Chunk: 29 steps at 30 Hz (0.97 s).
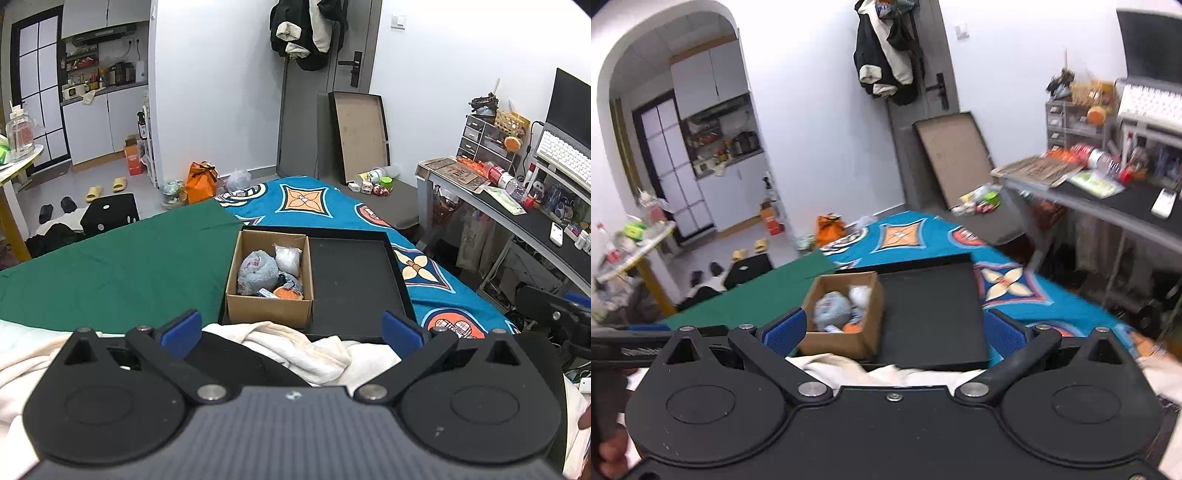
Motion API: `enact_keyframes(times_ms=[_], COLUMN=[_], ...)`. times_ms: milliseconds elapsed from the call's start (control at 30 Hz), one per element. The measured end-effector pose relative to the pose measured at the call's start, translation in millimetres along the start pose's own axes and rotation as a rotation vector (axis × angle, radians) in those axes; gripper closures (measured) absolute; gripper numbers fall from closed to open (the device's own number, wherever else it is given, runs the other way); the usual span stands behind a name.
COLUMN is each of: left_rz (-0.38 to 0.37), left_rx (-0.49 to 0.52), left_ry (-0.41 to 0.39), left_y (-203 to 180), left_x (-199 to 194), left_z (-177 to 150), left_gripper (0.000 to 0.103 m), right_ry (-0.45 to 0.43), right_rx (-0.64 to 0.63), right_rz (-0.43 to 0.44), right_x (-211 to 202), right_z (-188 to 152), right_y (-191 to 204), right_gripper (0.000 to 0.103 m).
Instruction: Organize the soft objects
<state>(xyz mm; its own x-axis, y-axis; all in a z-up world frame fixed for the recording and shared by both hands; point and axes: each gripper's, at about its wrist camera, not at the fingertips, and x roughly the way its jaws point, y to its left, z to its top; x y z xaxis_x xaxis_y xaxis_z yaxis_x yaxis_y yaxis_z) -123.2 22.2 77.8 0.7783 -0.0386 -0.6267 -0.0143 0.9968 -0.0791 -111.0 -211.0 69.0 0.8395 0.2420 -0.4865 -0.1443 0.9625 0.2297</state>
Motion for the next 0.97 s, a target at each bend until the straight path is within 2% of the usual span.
enact_keyframes(times_ms=[367,967], left_rz=[0.004,0.008], left_rx=[-0.007,0.016], left_ry=[0.008,0.027], left_y=[5.4,4.2], left_x=[4.1,12.2], left_z=[1.3,0.0], left_gripper=[0.0,0.0], right_ry=[0.017,0.029], right_rx=[0.006,-0.012], right_rz=[0.012,-0.02], right_x=[4.4,10.3], right_z=[-0.8,-2.0], right_y=[-0.4,3.9], right_gripper=[0.0,0.0])
